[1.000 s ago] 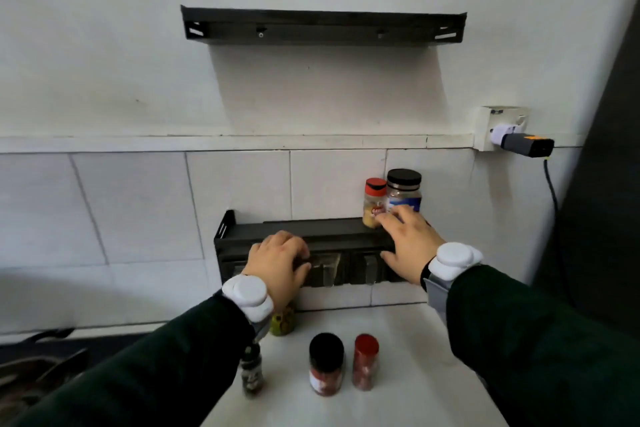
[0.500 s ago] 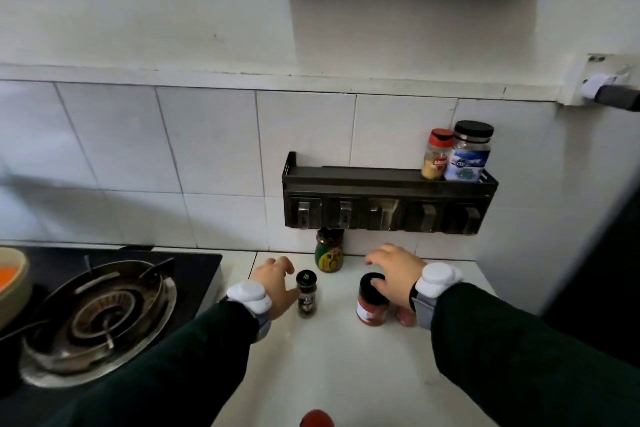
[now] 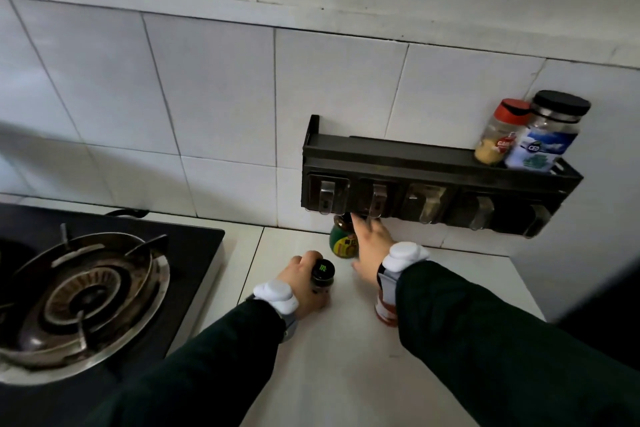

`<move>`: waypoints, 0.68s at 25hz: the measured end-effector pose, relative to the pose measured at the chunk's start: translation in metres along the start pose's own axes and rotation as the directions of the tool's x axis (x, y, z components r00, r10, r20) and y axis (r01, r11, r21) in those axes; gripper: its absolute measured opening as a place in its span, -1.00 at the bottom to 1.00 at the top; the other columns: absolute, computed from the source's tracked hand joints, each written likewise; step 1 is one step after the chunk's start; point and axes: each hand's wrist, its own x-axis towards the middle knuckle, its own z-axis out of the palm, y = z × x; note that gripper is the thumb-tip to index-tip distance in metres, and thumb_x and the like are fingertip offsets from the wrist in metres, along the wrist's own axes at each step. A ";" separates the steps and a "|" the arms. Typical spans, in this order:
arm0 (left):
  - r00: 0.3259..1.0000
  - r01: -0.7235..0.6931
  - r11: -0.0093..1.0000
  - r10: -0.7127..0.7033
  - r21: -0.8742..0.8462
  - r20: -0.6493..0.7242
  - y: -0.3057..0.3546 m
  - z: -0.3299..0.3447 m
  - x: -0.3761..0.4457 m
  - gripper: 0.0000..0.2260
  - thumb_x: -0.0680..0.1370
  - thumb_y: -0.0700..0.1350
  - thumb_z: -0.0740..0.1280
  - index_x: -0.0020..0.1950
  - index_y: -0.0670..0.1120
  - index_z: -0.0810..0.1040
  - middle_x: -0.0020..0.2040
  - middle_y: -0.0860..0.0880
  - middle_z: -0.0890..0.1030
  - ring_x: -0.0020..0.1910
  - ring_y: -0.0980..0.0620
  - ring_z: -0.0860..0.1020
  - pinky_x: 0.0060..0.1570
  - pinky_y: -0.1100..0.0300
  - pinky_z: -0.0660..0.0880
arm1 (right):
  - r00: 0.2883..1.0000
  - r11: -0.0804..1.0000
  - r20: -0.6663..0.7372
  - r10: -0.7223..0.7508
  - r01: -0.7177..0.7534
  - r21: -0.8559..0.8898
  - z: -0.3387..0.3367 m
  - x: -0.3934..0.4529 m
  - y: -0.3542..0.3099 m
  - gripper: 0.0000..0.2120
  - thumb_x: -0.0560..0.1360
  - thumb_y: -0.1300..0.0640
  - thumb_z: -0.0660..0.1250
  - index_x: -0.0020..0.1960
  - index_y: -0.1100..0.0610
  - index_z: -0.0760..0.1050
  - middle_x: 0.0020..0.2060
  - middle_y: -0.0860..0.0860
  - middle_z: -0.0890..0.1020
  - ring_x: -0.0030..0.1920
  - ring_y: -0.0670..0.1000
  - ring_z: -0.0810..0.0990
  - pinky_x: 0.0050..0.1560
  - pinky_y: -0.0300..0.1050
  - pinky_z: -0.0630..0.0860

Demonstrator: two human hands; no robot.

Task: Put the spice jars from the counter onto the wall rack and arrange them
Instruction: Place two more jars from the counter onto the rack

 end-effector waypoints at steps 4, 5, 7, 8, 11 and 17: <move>0.999 -0.019 0.996 0.017 -0.090 -0.029 -0.012 0.009 0.011 -0.53 0.36 0.00 0.44 0.20 0.04 0.34 0.04 -0.05 0.57 -0.08 -0.09 0.58 -0.14 0.21 0.44 | 0.999 0.990 0.040 -0.007 0.013 -0.138 0.009 0.034 0.002 -0.32 0.52 0.05 0.26 0.52 0.09 0.00 0.51 0.17 0.17 0.46 0.24 0.23 0.45 0.08 0.20; 0.999 -0.018 0.993 0.013 -0.115 -0.047 -0.014 0.010 0.011 -0.56 0.37 -0.01 0.43 0.17 0.04 0.34 -0.02 -0.03 0.58 -0.14 -0.08 0.57 -0.18 0.22 0.43 | 0.999 0.988 0.049 -0.003 0.011 -0.151 0.009 0.038 0.001 -0.37 0.54 0.05 0.22 0.52 0.11 0.03 0.50 0.16 0.20 0.46 0.23 0.23 0.46 0.06 0.18; 0.997 -0.017 0.989 0.006 -0.149 -0.074 -0.017 0.011 0.011 -0.60 0.37 -0.03 0.43 0.12 0.03 0.35 -0.10 0.01 0.57 -0.22 -0.05 0.53 -0.22 0.23 0.41 | 0.999 0.995 0.046 0.006 -0.001 -0.097 0.010 0.043 0.000 -0.43 0.55 0.09 0.22 0.49 0.13 0.12 0.46 0.18 0.29 0.43 0.22 0.29 0.43 0.06 0.22; 0.997 -0.016 0.987 0.003 -0.162 -0.080 -0.017 0.011 0.012 -0.62 0.38 -0.04 0.42 0.10 0.02 0.35 -0.12 0.01 0.57 -0.23 -0.04 0.52 -0.23 0.23 0.40 | 0.999 0.997 0.039 -0.003 0.006 -0.078 0.010 0.044 0.001 -0.43 0.53 0.10 0.23 0.48 0.12 0.13 0.43 0.18 0.33 0.40 0.23 0.34 0.40 0.06 0.27; 0.996 -0.010 0.983 -0.006 -0.184 -0.087 -0.016 0.010 0.013 -0.65 0.37 -0.06 0.42 0.07 0.01 0.35 -0.14 -0.01 0.58 -0.23 -0.07 0.54 -0.24 0.18 0.46 | 0.999 0.994 0.029 -0.044 0.047 -0.095 0.006 0.040 0.001 -0.40 0.50 0.08 0.27 0.47 0.09 0.12 0.41 0.19 0.35 0.35 0.25 0.39 0.34 0.04 0.35; 0.998 0.045 0.985 -0.054 -0.168 -0.044 -0.013 0.009 -0.005 -0.64 0.37 -0.05 0.40 0.07 0.03 0.33 -0.12 -0.03 0.60 -0.19 -0.10 0.58 -0.22 0.17 0.44 | 0.998 0.998 0.058 -0.037 0.039 -0.038 0.002 0.011 -0.006 -0.28 0.44 0.14 0.36 0.49 0.08 0.09 0.48 0.13 0.20 0.44 0.23 0.20 0.43 0.09 0.29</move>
